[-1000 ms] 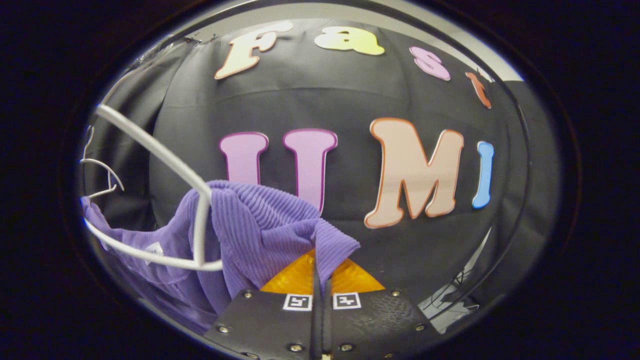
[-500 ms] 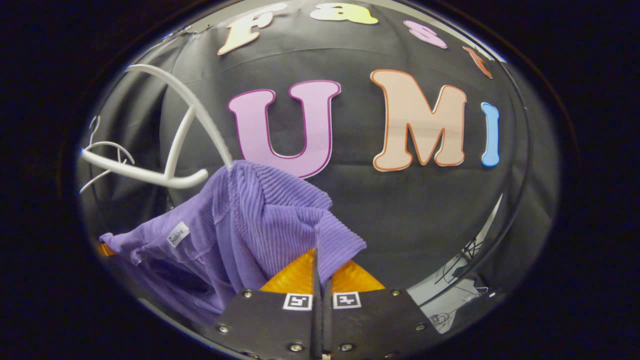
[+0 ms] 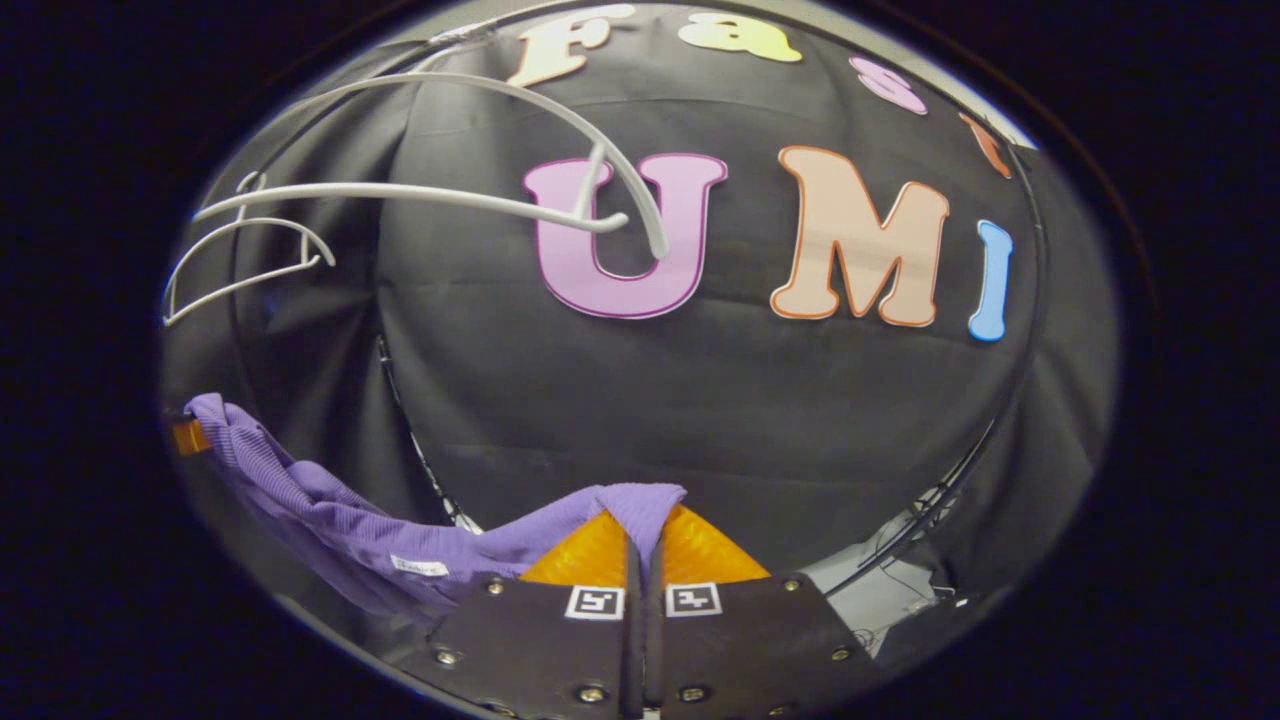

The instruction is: Grasp the clothes on the hanger with both hands and then place them into the laundry hamper below.

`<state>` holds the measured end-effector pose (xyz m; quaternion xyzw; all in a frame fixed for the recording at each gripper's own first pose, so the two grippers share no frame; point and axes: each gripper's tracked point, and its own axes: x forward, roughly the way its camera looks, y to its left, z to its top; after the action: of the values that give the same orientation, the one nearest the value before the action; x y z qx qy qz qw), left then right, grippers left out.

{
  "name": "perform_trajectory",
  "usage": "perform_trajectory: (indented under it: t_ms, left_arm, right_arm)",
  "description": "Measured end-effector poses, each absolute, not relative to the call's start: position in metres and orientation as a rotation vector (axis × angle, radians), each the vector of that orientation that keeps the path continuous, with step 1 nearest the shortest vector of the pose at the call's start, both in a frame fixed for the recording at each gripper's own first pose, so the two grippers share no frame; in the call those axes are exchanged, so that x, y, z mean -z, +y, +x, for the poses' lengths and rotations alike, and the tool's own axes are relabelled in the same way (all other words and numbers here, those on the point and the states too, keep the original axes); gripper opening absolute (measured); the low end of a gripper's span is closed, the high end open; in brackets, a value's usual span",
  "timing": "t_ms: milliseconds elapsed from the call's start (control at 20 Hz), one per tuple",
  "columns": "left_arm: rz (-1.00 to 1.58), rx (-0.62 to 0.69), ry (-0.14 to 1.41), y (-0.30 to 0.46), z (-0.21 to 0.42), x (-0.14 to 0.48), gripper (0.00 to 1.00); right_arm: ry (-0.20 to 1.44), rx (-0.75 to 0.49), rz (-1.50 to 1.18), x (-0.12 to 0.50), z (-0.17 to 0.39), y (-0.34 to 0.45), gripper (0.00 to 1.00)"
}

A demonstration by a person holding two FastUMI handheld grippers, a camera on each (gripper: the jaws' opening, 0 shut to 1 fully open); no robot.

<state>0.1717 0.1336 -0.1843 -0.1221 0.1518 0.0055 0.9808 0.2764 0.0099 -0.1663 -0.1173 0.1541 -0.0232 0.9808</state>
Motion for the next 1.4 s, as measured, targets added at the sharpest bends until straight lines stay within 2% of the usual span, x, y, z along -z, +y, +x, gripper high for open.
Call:
perform_trajectory:
  t_ms: [450, 500, 550, 800, 1400]
  left_arm:
    - [-0.208, -0.009, 0.207, 0.110, 0.118, 0.118, 0.04]
    - [-0.208, -0.008, 0.203, 0.107, 0.112, 0.111, 0.04]
    - [-0.208, -0.013, 0.197, 0.104, 0.106, 0.105, 0.04]
    - [-0.221, 0.005, 0.184, 0.078, 0.088, 0.083, 0.04]
    - [-0.239, 0.127, 0.114, 0.004, 0.104, 0.031, 0.04]
  right_arm:
    - [0.239, -0.016, -0.178, 0.117, 0.200, 0.033, 0.01]
    - [0.230, -0.018, -0.170, 0.112, 0.192, 0.035, 0.04]
    - [0.222, -0.021, -0.161, 0.107, 0.185, 0.035, 0.01]
    - [0.166, -0.029, -0.146, 0.081, 0.157, 0.043, 0.01]
    - [0.123, -0.034, -0.094, 0.054, 0.147, 0.055, 0.01]
